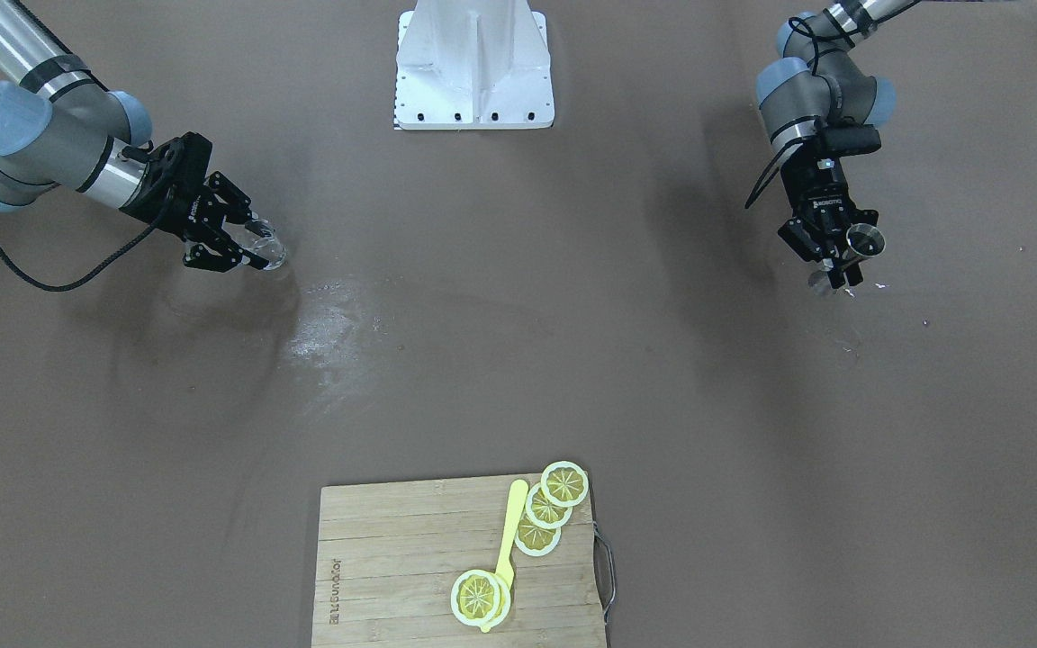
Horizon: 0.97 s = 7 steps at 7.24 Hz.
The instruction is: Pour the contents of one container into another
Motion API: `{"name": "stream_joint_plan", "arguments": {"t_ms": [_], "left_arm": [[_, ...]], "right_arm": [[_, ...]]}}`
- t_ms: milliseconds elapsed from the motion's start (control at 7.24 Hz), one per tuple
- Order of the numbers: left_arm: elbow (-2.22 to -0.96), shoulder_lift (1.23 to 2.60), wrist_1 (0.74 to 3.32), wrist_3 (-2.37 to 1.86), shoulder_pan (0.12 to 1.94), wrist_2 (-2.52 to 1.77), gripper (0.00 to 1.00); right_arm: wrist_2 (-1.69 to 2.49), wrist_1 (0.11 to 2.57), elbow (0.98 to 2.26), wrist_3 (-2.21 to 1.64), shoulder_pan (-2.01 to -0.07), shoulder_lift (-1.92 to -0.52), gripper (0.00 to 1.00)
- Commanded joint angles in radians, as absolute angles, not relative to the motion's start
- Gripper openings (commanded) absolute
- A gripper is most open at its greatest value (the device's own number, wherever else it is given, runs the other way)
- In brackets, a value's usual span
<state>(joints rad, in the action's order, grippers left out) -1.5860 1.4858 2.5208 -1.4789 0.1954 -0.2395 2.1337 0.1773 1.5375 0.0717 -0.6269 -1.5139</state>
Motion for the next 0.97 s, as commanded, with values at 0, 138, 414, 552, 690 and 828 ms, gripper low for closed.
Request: {"name": "stream_joint_plan", "arguments": {"t_ms": [0,138,414,552,690,828], "left_arm": [[-1.562,1.483,2.449,-1.618,0.167,-0.218,0.0],[-1.557,1.483,2.413,-1.664,0.166,-0.219,0.0],[-1.542,1.485,2.387,-1.667,0.147,-0.232,0.0],[-1.536,1.485,2.387,-1.669,0.143,-0.232,0.0],[-1.536,1.485,2.387,-1.669,0.141,-0.233,0.04],[-1.536,1.485,2.387,-1.675,0.141,-0.233,0.21]], "right_arm": [[2.134,0.178,1.536,0.072,-0.626,-1.514,0.16],[2.134,0.178,1.532,0.074,-0.623,-1.513,0.49],[2.138,0.173,1.528,0.075,-0.627,-1.509,0.63],[2.144,0.172,1.517,0.078,-0.64,-1.509,0.69],[2.145,0.173,1.514,0.078,-0.644,-1.508,0.88],[2.145,0.172,1.513,0.078,-0.649,-1.506,0.99]]}}
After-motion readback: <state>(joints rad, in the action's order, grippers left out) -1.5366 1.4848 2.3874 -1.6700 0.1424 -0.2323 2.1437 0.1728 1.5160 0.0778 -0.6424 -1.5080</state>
